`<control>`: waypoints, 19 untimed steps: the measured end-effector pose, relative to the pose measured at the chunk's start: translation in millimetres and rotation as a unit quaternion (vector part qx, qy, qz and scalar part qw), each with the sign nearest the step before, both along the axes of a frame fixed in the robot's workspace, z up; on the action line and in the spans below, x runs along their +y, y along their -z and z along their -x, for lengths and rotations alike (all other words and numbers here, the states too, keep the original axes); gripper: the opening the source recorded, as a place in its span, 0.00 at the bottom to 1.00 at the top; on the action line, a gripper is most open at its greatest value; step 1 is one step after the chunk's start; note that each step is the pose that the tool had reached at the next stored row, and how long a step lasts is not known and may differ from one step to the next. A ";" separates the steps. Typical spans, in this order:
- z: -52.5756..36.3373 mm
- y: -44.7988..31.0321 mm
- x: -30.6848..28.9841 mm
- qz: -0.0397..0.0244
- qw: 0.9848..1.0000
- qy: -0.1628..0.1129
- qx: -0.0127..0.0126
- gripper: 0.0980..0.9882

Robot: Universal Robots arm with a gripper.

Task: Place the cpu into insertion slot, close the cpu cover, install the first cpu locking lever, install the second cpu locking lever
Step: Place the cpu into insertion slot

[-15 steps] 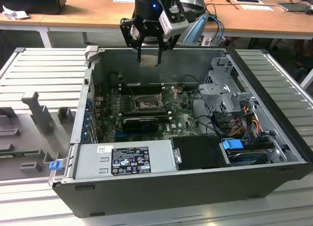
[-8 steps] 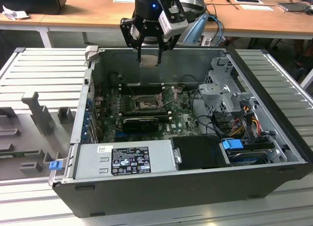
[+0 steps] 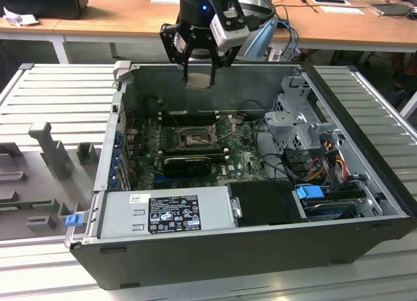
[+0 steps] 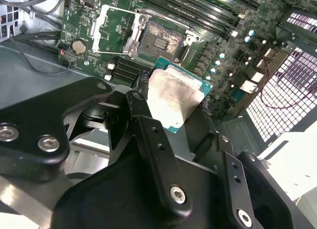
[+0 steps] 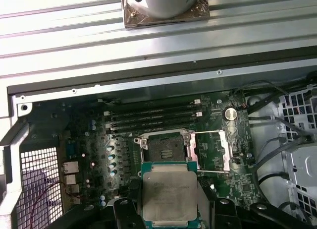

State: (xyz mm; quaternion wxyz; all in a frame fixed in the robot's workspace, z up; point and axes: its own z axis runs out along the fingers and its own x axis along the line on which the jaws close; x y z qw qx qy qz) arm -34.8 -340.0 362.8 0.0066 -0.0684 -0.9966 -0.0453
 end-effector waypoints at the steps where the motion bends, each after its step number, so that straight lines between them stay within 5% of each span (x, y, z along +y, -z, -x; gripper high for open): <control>1: 0.0 0.0 0.0 0.000 1.000 0.002 0.000 0.49; 19: 0.0 0.1 0.0 0.000 0.999 0.045 0.000 0.49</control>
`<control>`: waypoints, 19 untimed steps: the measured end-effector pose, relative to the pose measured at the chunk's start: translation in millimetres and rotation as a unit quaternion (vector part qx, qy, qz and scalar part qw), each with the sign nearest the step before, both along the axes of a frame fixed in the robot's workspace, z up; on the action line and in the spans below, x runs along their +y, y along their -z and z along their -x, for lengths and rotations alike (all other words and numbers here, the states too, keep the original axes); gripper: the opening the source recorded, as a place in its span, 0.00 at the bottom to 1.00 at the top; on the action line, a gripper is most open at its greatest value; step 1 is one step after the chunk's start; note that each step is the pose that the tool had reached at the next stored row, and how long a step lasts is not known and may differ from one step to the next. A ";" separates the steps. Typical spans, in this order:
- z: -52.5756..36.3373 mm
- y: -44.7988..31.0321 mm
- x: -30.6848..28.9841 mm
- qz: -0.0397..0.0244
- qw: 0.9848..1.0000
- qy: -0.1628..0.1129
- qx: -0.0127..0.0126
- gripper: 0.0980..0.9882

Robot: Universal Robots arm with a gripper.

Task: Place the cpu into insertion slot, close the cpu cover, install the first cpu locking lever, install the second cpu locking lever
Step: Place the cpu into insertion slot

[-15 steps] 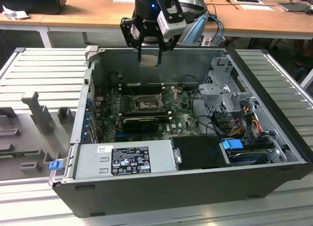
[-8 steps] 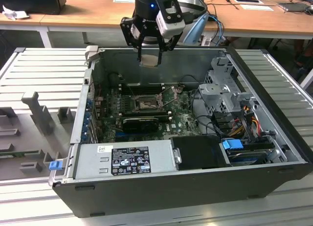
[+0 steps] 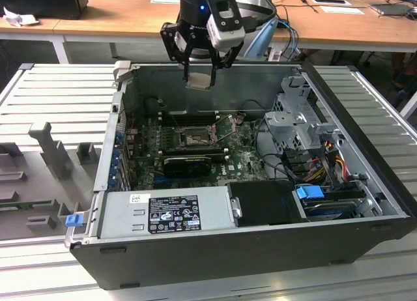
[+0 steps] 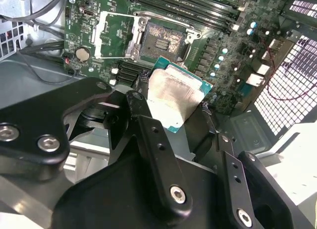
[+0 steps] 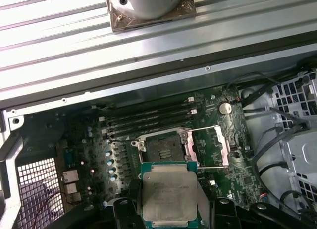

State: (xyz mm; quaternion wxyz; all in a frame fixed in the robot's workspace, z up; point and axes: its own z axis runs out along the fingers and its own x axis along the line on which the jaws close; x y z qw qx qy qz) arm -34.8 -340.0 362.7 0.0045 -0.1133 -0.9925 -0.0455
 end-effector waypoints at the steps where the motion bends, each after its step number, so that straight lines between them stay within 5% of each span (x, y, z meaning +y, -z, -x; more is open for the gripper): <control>1: 0.0 0.0 0.0 0.000 1.000 0.001 0.000 0.49; 12: 0.0 0.2 0.0 0.000 1.000 0.028 0.000 0.49; 19: -0.1 1.4 0.1 0.004 0.997 0.075 0.000 0.49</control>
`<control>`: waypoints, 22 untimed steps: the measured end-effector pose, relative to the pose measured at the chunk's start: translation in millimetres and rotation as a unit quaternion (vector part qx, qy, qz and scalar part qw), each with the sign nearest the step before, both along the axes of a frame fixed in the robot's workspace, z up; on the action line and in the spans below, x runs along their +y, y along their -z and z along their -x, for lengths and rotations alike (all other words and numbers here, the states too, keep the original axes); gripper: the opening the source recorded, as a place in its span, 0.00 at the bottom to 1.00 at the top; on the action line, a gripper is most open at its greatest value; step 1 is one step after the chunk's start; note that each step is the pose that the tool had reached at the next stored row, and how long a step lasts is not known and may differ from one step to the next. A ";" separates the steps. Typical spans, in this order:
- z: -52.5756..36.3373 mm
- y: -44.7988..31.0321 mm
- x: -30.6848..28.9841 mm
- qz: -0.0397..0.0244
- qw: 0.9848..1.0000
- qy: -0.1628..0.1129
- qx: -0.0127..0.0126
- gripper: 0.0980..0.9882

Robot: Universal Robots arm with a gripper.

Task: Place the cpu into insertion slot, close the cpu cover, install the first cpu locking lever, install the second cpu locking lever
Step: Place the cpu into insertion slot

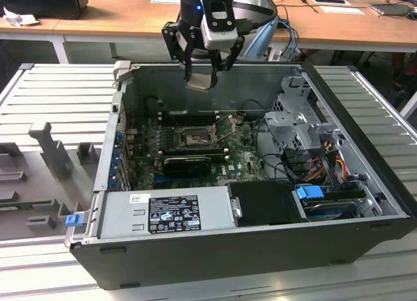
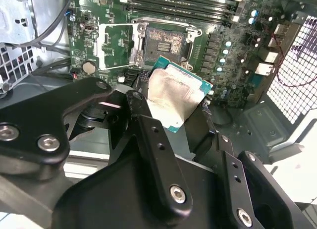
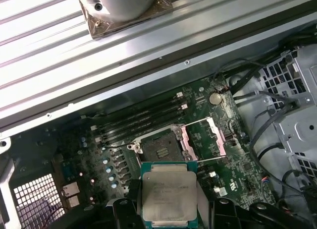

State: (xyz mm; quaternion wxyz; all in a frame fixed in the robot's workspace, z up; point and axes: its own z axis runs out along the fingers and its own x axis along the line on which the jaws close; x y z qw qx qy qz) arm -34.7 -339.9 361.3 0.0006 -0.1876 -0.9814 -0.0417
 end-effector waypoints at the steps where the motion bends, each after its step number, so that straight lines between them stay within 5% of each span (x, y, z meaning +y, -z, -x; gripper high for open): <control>1: 0.0 0.9 0.0 0.000 1.000 0.002 0.000 0.49; 22: 0.1 5.8 -0.1 0.000 0.999 0.032 0.000 0.49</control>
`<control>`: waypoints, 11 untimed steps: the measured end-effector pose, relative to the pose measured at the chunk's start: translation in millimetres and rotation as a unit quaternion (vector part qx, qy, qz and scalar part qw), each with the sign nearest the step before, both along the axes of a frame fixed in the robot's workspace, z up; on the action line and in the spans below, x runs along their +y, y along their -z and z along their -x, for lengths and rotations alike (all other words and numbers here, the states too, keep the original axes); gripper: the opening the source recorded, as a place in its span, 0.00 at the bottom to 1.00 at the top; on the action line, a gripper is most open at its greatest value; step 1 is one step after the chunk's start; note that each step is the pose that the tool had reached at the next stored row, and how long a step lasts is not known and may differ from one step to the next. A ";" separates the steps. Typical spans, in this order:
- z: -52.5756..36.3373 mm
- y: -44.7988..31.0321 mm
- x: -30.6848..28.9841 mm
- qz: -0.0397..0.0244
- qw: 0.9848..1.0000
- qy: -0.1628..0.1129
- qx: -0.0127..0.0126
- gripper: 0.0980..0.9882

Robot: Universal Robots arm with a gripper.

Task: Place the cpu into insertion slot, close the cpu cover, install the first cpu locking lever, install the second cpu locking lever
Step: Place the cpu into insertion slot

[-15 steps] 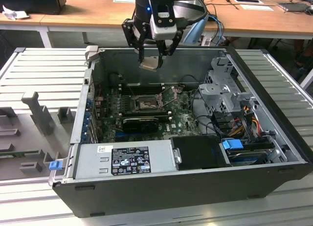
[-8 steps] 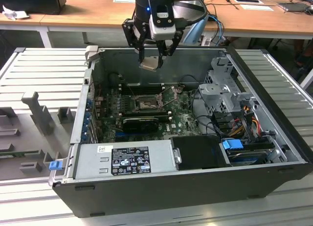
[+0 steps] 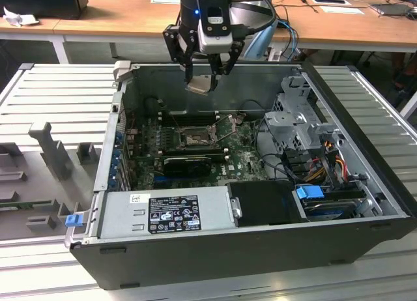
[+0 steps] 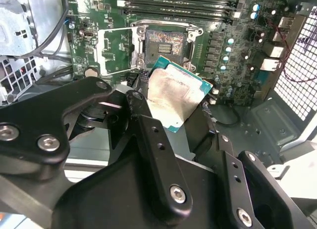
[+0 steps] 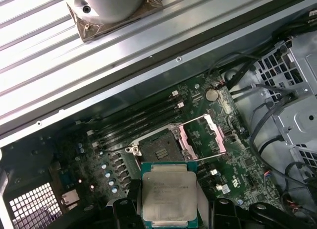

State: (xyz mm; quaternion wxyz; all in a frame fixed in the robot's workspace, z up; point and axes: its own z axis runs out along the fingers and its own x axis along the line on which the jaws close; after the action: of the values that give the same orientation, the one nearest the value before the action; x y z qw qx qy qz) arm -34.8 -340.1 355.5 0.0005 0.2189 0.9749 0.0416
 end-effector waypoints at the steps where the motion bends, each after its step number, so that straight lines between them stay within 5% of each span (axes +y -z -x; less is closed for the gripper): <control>1: 0.0 0.0 0.0 0.000 1.000 0.002 0.000 0.49; 11: 0.0 0.6 0.0 0.000 1.000 0.026 0.000 0.49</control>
State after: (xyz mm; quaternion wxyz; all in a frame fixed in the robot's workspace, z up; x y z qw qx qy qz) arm -34.8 -340.0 354.9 0.0016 0.2442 0.9688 0.0416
